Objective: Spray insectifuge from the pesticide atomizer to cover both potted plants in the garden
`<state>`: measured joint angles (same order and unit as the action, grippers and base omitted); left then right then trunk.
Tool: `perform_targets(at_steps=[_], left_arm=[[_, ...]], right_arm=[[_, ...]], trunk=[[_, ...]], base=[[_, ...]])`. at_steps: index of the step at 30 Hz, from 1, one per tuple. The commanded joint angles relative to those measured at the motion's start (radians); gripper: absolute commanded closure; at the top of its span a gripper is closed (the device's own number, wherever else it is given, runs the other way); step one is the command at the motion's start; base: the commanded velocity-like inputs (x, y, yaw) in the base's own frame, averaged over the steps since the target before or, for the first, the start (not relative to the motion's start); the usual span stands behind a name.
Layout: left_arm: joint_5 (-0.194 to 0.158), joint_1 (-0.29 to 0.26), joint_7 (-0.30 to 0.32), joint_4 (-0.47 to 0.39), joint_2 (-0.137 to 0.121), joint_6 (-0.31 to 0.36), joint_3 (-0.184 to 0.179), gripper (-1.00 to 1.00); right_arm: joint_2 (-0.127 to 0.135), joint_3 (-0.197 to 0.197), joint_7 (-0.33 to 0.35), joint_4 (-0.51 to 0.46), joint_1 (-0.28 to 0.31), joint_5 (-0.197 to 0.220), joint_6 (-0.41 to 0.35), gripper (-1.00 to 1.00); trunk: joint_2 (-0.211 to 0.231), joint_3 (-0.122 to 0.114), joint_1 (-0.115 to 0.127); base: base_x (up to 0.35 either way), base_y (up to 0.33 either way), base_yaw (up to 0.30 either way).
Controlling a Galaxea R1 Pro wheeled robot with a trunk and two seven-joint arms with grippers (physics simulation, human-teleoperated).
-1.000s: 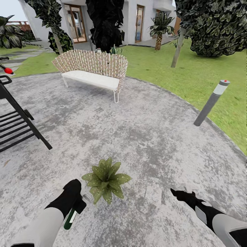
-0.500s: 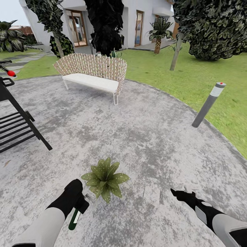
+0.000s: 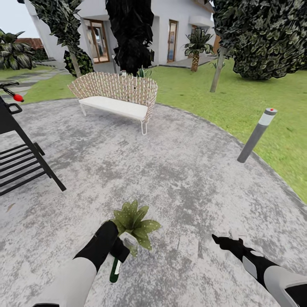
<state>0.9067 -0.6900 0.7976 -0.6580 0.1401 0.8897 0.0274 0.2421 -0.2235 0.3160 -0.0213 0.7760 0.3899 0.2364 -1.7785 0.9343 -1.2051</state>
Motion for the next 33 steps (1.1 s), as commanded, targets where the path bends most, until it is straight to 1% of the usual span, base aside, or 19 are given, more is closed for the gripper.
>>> perform_targets(at_steps=[1, 5, 8, 10, 11, 14, 21, 22, 23, 25, 28, 30, 33], left_arm=[[0.007, 0.000, 0.010, -0.019, 0.009, 0.000, 0.002, 1.00], [-0.012, 0.000, 0.011, -0.048, 0.022, 0.000, 0.002, 1.00], [-0.049, 0.000, 0.010, -0.053, 0.023, -0.006, 0.002, 1.00], [-0.081, 0.000, 0.009, -0.053, 0.023, -0.035, 0.002, 1.00], [-0.086, 0.000, 0.009, -0.053, 0.023, -0.042, 0.002, 1.00], [-0.094, 0.000, 0.009, -0.053, 0.022, -0.052, 0.002, 1.00], [-0.097, 0.000, 0.009, -0.053, 0.022, -0.055, 0.002, 1.00], [-0.102, 0.004, 0.015, -0.056, 0.020, -0.061, -0.004, 1.00], [-0.103, 0.004, 0.021, -0.061, 0.024, -0.066, -0.005, 1.00], [-0.101, 0.004, 0.033, -0.062, 0.025, -0.074, -0.002, 1.00], [-0.098, 0.004, 0.017, -0.065, 0.030, -0.057, 0.010, 1.00], [-0.097, 0.005, 0.007, -0.066, 0.031, -0.046, 0.011, 1.00], [-0.097, 0.005, 0.004, -0.066, 0.034, -0.029, 0.012, 1.00]], right_arm=[[0.000, -0.008, 0.005, 0.001, 0.001, 0.010, 0.003, -1.00], [0.000, -0.008, 0.005, 0.001, 0.000, 0.010, 0.003, -1.00], [0.000, -0.008, 0.005, 0.001, 0.000, 0.010, 0.003, -1.00], [0.000, -0.008, 0.005, 0.001, 0.000, 0.010, 0.004, -1.00], [0.000, -0.009, 0.005, 0.001, 0.001, 0.010, 0.004, -1.00], [0.000, -0.009, 0.003, 0.002, 0.000, 0.010, 0.004, -1.00], [0.000, -0.009, 0.002, 0.001, -0.018, 0.010, 0.004, -1.00], [-0.004, -0.015, 0.008, -0.004, -0.014, 0.005, -0.001, -1.00], [-0.003, -0.021, 0.014, -0.010, -0.015, -0.001, -0.007, -1.00], [-0.003, -0.014, 0.013, -0.015, -0.016, -0.005, -0.011, -1.00], [0.000, 0.003, -0.004, 0.002, -0.016, 0.012, 0.006, -1.00], [0.000, 0.014, -0.015, 0.013, -0.017, 0.023, 0.017, -1.00], [0.001, 0.016, -0.032, 0.015, -0.017, 0.033, 0.034, -1.00]], trunk=[[0.007, -0.004, 0.004], [0.035, -0.023, 0.019], [0.056, -0.036, 0.031], [0.070, -0.043, 0.039], [0.077, -0.047, 0.042], [0.098, -0.056, 0.054], [0.098, -0.056, 0.054], [0.098, -0.056, 0.054], [0.098, -0.056, 0.054], [0.098, -0.056, 0.054], [0.098, -0.056, 0.054], [0.098, -0.056, 0.054], [0.098, -0.056, 0.054]], base=[[0.000, 0.000, 0.000], [0.000, 0.000, 0.000], [0.000, 0.000, 0.000], [0.000, 0.000, 0.000], [0.000, 0.000, 0.000], [0.000, 0.000, 0.000], [0.000, 0.000, 0.000], [0.000, 0.000, 0.000], [0.000, 0.000, 0.000], [0.000, 0.000, 0.000], [0.000, 0.000, 0.000], [0.000, 0.000, 0.000], [0.000, 0.000, 0.000]])
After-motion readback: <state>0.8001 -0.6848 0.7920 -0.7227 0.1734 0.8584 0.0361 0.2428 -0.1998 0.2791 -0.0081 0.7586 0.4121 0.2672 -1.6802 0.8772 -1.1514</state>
